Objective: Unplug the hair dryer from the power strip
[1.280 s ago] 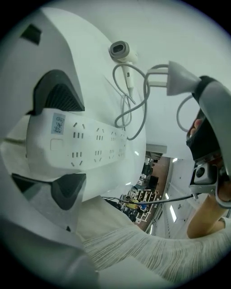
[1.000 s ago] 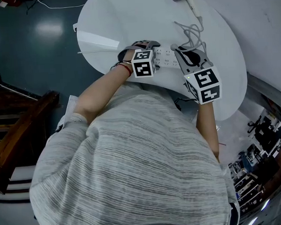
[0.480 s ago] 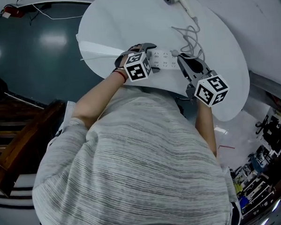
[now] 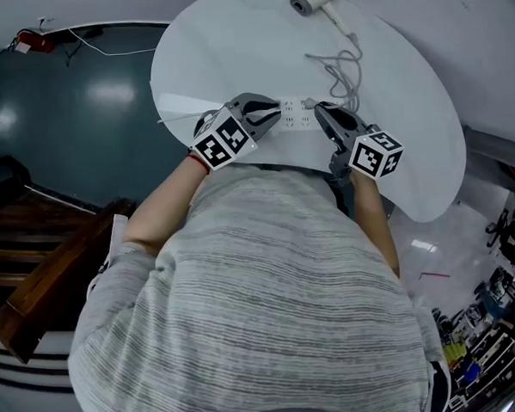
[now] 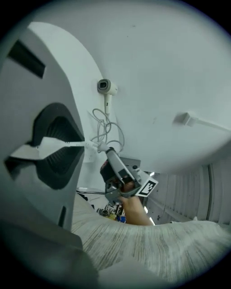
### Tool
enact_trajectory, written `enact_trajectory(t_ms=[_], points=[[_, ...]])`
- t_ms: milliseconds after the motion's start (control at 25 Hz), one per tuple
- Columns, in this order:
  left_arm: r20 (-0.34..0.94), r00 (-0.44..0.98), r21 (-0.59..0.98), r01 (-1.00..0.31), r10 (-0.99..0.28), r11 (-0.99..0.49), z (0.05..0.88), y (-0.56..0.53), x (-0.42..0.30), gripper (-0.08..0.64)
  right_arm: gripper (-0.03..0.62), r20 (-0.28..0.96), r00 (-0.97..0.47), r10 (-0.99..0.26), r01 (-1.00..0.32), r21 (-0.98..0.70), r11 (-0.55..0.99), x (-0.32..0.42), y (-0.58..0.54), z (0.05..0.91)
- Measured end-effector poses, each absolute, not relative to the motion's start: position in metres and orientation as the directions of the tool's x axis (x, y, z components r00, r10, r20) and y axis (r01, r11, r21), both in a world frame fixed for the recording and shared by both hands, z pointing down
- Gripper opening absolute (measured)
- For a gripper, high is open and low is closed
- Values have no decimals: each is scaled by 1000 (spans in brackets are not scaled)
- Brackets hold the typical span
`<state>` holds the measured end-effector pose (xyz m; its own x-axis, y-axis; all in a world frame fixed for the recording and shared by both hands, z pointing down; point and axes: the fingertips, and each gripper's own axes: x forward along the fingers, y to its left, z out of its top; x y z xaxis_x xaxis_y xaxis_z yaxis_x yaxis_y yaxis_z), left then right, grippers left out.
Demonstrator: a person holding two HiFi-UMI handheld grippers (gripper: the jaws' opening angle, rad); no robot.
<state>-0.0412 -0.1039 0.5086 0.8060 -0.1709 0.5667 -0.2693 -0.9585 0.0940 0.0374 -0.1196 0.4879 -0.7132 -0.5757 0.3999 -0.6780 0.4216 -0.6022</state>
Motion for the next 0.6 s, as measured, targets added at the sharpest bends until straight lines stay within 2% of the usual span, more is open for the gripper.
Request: enact_trajectory(t_ms=[40,80,400,600], points=[[548,817,107,-280,-178,-954,501,-104,-42,17,54,403,-715,-571,-674,-613,411,37,-119,493],[527,829,123,-290,-185,-949,494,-105,-42,8,54,412,-716,-564,-674,-620,402,36,-118,499],[372,900,256,-333,-225,-907,450,-106,-44,6,54,516,-706,-485,-698,-623,353,22,-113,552],[315,915,273,-340,-251,-900,431,-108,-46,6,54,563,-694,-449,-716,-608,344,19,-109,566]])
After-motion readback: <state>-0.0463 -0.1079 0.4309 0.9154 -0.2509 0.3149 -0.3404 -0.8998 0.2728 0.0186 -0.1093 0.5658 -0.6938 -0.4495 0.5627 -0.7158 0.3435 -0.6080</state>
